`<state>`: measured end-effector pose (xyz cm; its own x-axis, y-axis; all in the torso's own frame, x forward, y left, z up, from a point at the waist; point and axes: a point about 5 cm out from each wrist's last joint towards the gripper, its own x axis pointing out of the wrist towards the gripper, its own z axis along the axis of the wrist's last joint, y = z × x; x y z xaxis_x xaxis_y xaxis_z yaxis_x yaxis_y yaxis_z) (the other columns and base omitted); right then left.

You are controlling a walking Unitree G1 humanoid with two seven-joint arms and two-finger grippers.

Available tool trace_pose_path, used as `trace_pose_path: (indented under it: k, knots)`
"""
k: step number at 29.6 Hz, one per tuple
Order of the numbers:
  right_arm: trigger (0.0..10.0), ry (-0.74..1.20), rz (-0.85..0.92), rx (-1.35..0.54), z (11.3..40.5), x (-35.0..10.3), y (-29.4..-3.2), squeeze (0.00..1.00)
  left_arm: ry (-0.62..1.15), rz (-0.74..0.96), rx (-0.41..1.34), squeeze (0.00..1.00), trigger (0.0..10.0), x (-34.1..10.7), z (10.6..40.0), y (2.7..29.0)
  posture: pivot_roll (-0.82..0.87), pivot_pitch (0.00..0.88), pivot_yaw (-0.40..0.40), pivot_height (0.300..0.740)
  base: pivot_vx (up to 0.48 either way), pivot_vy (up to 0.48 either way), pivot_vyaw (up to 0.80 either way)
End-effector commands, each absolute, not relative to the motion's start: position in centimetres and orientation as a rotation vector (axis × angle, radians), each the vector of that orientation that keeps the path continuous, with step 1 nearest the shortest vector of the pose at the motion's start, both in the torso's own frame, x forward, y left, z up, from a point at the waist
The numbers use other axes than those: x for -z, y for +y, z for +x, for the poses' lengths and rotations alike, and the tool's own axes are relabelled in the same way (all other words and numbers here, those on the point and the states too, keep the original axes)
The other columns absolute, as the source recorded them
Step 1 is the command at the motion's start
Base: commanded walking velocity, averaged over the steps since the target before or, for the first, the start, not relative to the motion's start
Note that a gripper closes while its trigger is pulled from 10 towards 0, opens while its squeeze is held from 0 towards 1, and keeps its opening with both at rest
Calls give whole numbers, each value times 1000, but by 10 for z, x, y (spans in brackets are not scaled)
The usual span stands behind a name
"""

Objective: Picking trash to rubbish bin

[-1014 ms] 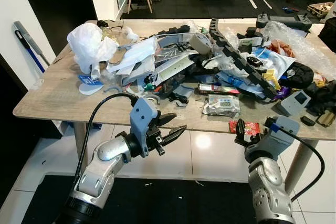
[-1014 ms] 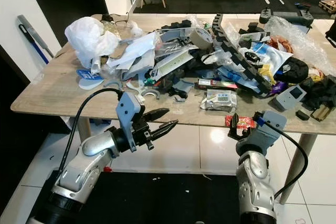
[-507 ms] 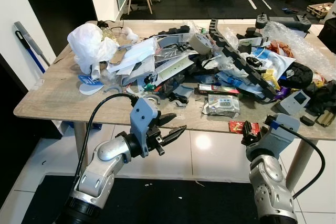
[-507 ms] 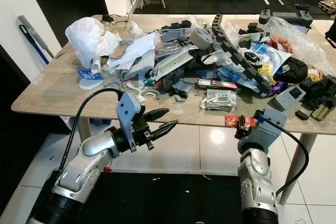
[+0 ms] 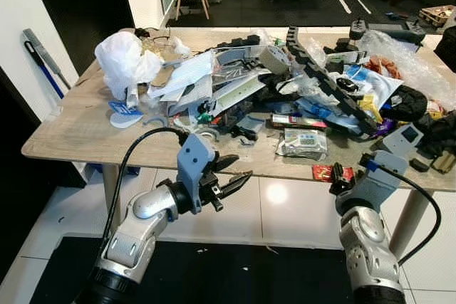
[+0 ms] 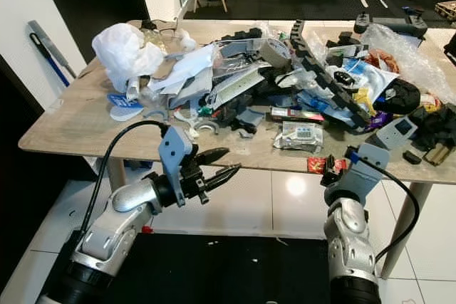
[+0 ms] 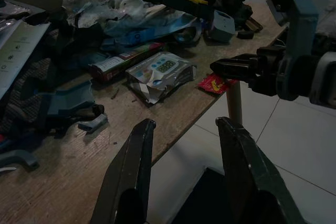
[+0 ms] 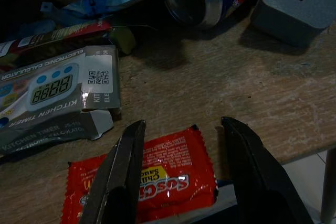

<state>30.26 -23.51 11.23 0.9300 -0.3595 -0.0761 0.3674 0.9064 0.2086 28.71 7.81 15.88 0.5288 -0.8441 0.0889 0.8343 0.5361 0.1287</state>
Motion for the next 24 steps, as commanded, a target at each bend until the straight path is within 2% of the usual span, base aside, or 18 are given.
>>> trace_pose_path:
  k: [1,3,4,6,7,8,17,24]
  knots:
    - [10000,145,241,390,297,-90,-235,0,-123,93,1002,0,10000,-153,287,79,-63,125,66,740,0,0,0]
    - [5216,158,240,390,297,-89,-234,0,-121,93,1002,0,10000,-153,287,79,-62,126,65,740,0,0,0]
    - [3765,166,237,396,296,-87,-234,0,-121,93,1002,0,10000,-153,287,79,-62,126,65,740,0,0,0]
    - [2627,173,235,403,296,-86,-235,0,-121,94,1002,0,10000,-153,287,79,-62,126,65,740,0,0,0]
    - [2627,175,235,406,295,-86,-235,0,-121,95,1002,0,10000,-153,287,79,-62,126,65,740,0,0,0]
    - [0,177,235,410,295,-85,-236,0,-121,96,1001,0,10000,-153,287,79,-62,126,66,740,0,0,0]
    - [0,171,235,430,295,-86,-239,0,-127,98,997,0,10000,-153,288,79,-64,125,67,740,0,0,0]
    - [0,90,252,441,298,-98,-243,0,-136,96,992,0,10000,-155,289,78,-63,125,65,740,0,0,0]
